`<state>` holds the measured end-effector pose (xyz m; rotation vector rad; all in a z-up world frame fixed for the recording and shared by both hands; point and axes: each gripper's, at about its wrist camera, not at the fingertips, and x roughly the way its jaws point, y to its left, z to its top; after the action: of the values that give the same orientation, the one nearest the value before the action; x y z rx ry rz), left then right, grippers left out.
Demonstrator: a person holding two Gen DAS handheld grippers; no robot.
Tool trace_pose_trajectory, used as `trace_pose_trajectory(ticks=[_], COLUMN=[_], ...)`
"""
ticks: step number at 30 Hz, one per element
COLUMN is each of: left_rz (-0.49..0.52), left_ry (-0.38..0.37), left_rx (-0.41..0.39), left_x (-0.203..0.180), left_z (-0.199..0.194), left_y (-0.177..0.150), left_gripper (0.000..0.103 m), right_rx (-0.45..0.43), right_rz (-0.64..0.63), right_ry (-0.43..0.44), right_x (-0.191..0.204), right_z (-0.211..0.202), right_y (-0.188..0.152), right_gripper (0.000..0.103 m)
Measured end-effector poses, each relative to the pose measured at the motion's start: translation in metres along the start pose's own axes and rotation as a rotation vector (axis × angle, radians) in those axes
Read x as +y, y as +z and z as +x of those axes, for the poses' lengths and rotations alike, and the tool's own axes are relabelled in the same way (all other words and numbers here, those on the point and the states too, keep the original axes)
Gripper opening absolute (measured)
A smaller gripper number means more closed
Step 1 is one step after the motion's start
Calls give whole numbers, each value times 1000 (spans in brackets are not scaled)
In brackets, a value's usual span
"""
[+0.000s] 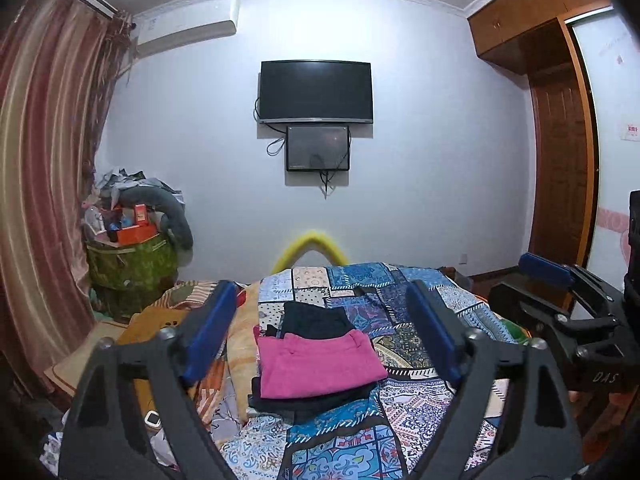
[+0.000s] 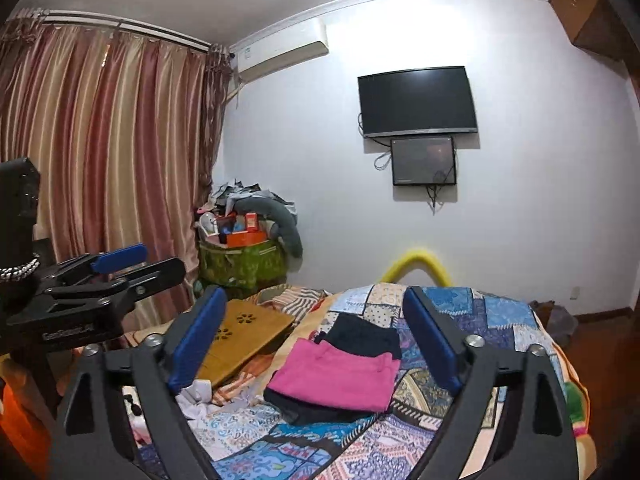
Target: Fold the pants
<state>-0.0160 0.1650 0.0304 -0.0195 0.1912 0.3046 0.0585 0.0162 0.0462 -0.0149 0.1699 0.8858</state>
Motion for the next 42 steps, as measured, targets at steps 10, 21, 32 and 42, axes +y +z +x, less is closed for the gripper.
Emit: trace_pose_trajectory(ticks=[10,21,32,42], left_rz=[0,1,-11,-21], left_ry=[16,15,22,15], left_rx=[9,13,34,52], left_x=[0,-2,-3,-2], left_z=[-1,-4,4,11], left_y=[-8,-13,-17,-19], left_gripper=[103,103,103,103], right_rx=[7,11,33,42], right_rz=[28,32,42,53], right_ry=[-38,-52,-56,-60], right_x=[-2,-3,-5,-8], right_z=[-11,-17,-18,-22], right_y=[-2,-7,-15,-14], right_gripper=[103,103,103,103])
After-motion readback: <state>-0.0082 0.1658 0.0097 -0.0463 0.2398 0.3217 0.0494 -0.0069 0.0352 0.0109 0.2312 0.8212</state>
